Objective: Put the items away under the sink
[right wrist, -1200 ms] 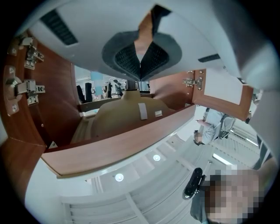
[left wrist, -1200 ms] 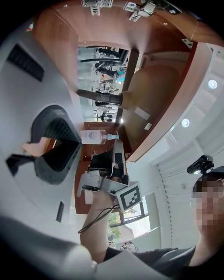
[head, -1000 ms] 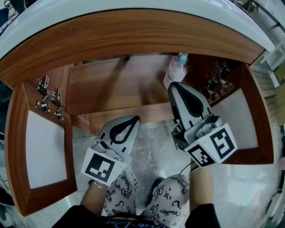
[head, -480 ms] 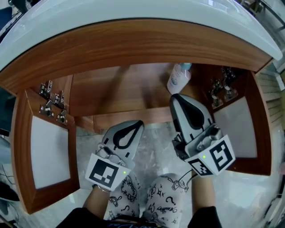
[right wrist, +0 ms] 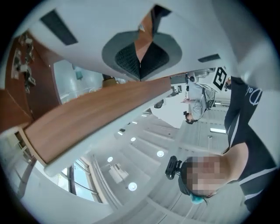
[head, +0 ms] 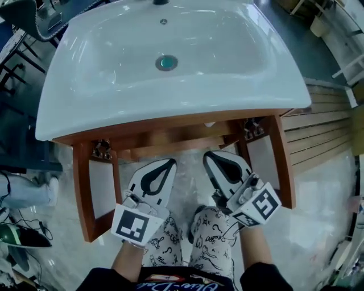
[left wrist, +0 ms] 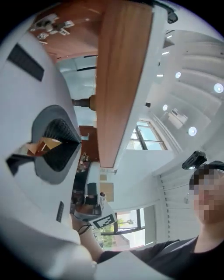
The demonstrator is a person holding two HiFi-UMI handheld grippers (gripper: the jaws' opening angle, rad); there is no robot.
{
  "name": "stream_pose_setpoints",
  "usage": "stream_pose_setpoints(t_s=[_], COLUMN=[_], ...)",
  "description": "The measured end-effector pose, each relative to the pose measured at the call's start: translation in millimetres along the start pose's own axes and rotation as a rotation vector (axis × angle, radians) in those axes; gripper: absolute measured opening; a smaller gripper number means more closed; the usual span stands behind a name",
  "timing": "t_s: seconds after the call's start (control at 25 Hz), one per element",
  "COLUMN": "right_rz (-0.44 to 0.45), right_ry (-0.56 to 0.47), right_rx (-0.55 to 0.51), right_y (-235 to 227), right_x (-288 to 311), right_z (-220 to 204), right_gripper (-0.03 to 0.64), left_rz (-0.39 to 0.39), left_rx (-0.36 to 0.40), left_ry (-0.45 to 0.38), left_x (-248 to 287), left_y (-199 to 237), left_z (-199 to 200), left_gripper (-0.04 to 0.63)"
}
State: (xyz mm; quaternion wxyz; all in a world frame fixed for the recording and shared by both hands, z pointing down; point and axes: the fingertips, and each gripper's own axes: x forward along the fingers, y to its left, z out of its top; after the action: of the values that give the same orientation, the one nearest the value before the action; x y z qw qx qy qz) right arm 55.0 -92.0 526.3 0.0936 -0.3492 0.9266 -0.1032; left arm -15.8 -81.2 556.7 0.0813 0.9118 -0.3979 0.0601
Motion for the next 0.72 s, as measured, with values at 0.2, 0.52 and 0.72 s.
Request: stream_pose_setpoints(t_s=[0.2, 0.52, 0.72], right_rz=[0.0, -0.052, -0.034], right_ry=[0.018, 0.061, 0.028], right_rx=[-0.018, 0.041, 0.046], right_y=[26, 54, 76], right_x=[10, 6, 0], right_z=[77, 184, 236], right_gripper=[0.008, 0.008, 0.008], left_rz=[0.034, 0.059, 0.028], left_rx=[-0.005, -0.048, -0.022], left_ry=[0.013, -0.006, 0.002], left_x=[-28, -69, -84], left_y=[0, -18, -38], left_z=[77, 180, 224], left_gripper=[0.008, 0.008, 0.008])
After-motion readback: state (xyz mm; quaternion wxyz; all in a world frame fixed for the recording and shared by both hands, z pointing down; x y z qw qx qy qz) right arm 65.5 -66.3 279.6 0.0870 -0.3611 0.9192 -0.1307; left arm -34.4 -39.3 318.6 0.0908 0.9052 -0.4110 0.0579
